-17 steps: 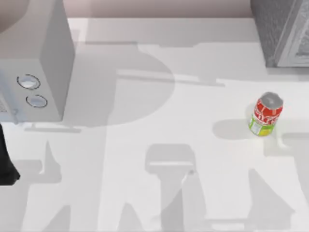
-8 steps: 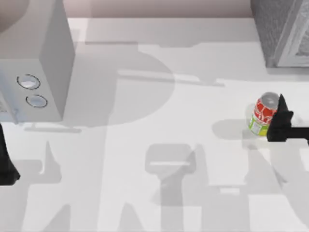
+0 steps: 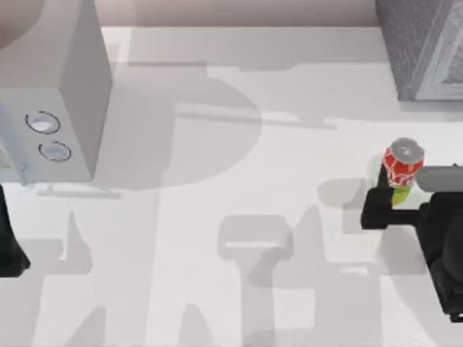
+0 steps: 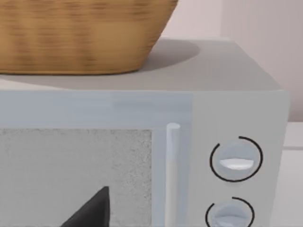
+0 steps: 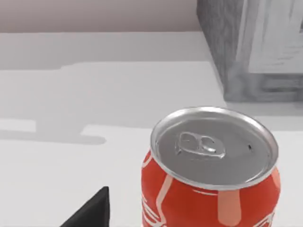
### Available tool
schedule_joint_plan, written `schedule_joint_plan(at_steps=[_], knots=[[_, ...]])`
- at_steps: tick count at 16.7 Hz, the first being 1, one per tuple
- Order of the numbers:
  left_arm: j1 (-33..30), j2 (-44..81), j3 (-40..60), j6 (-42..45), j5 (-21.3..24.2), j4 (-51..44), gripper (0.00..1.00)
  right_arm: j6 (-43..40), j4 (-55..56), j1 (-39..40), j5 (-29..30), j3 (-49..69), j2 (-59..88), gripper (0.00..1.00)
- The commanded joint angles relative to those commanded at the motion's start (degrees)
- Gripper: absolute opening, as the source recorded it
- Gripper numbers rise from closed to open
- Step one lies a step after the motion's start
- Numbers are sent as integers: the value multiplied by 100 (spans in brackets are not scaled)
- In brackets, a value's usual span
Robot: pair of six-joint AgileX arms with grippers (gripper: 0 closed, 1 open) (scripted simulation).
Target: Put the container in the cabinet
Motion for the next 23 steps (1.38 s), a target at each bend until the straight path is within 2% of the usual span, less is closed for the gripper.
schedule_joint_plan(at_steps=[6, 14, 23], knots=[[0, 0, 0, 0, 0, 0, 100, 61, 785, 252, 270, 116, 1053, 100], [0, 0, 0, 0, 0, 0, 100, 62, 830, 240, 276, 122, 1138, 100], [0, 0, 0, 0, 0, 0, 100, -103, 158, -382, -338, 1361, 1604, 100]])
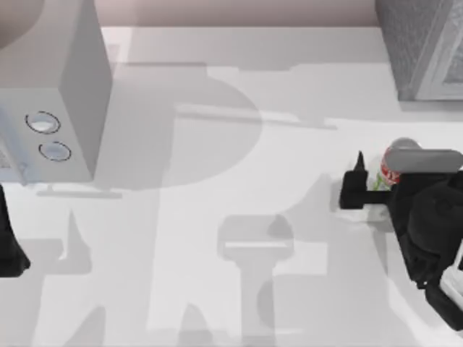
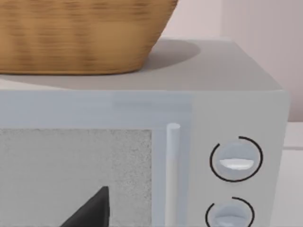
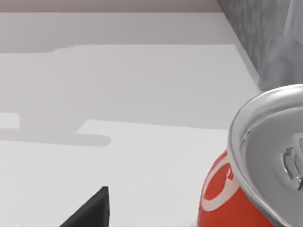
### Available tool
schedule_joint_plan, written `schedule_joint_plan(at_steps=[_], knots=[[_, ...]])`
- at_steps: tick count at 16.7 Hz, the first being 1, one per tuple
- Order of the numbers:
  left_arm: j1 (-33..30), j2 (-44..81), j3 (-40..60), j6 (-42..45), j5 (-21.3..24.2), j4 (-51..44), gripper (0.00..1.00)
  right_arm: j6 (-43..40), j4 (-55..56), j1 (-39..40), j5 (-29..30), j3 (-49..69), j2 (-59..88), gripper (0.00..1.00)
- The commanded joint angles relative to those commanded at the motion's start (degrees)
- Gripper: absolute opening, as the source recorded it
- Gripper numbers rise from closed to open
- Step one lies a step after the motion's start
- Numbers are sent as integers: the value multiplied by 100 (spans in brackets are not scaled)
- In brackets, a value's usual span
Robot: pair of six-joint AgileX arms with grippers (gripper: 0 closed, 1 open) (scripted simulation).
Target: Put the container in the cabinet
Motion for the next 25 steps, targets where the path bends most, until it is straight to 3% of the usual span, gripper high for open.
schedule_joint_plan(at_steps=[4, 17, 25], knots=[[0, 0, 0, 0, 0, 0, 100, -1, -5, -4, -4, 7, 3, 100], [0, 0, 0, 0, 0, 0, 100, -1, -5, -4, -4, 7, 3, 2], [0, 0, 0, 0, 0, 0, 100, -1, -5, -4, -4, 7, 3, 0]])
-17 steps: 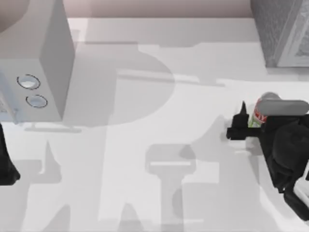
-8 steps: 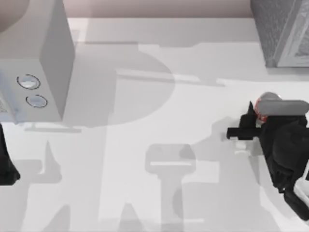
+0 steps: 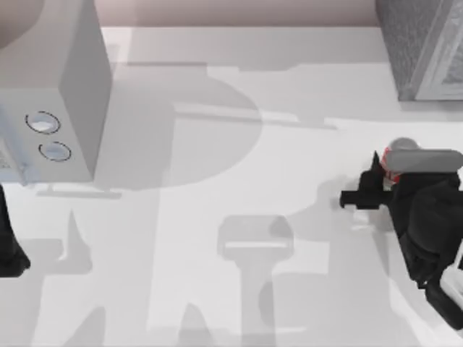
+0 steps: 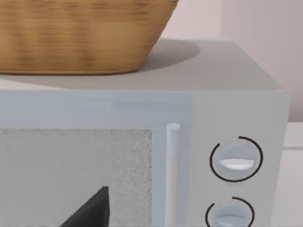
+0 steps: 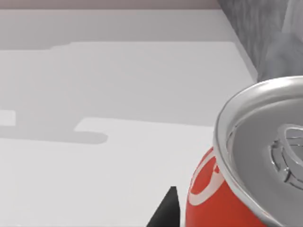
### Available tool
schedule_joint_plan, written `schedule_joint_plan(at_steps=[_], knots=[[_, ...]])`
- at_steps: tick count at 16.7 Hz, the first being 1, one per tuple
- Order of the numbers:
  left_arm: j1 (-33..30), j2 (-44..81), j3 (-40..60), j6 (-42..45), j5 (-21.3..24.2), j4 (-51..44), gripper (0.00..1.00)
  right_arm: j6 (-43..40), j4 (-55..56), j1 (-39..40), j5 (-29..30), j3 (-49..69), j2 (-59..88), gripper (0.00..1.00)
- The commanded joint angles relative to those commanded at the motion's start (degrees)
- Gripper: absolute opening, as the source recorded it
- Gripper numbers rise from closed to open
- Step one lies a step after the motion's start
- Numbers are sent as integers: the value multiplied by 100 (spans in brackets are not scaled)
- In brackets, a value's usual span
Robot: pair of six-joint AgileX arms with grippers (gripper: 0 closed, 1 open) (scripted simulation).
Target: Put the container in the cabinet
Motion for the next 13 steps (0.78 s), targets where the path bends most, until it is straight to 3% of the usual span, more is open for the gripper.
schedule_joint_plan(at_steps=[6, 13], knots=[[0, 0, 0, 0, 0, 0, 100, -9, -638, -8, 4, 85, -630, 0], [0, 0, 0, 0, 0, 0, 100, -9, -3354, -12, -18, 364, -2891, 0]])
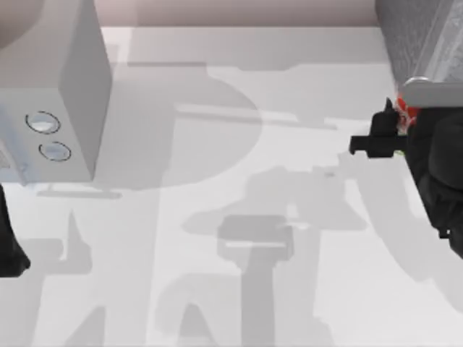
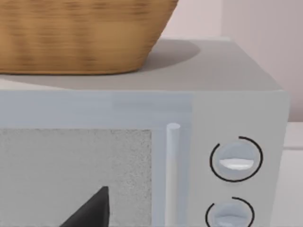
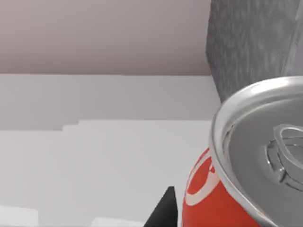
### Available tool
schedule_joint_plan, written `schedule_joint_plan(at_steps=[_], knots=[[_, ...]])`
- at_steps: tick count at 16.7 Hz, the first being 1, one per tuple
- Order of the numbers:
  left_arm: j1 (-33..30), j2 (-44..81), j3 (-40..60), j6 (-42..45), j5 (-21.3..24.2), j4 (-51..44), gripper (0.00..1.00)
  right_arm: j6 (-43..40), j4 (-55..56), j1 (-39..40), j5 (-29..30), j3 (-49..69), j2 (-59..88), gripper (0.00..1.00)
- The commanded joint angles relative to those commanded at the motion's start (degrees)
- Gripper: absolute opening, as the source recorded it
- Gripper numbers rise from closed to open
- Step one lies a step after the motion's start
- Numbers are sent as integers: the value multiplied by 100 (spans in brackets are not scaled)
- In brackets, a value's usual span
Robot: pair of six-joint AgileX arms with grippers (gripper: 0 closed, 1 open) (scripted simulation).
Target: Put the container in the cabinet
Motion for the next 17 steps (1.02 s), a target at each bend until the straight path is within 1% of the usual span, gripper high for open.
schedule_joint_plan(at_steps=[3, 5, 12, 15, 17], knots=[[0, 0, 0, 0, 0, 0, 100, 13, -981, 16, -25, 119, -881, 0], [0, 0, 0, 0, 0, 0, 100, 20, -1339, 24, -34, 177, -1237, 0], [0, 0, 0, 0, 0, 0, 100, 26, -1474, -6, -61, 154, -1405, 0], [0, 0, 0, 0, 0, 0, 100, -24, -1738, -175, -229, -64, -1952, 0], [0, 0, 0, 0, 0, 0, 100, -78, -2041, -367, -413, -318, -2614, 0]])
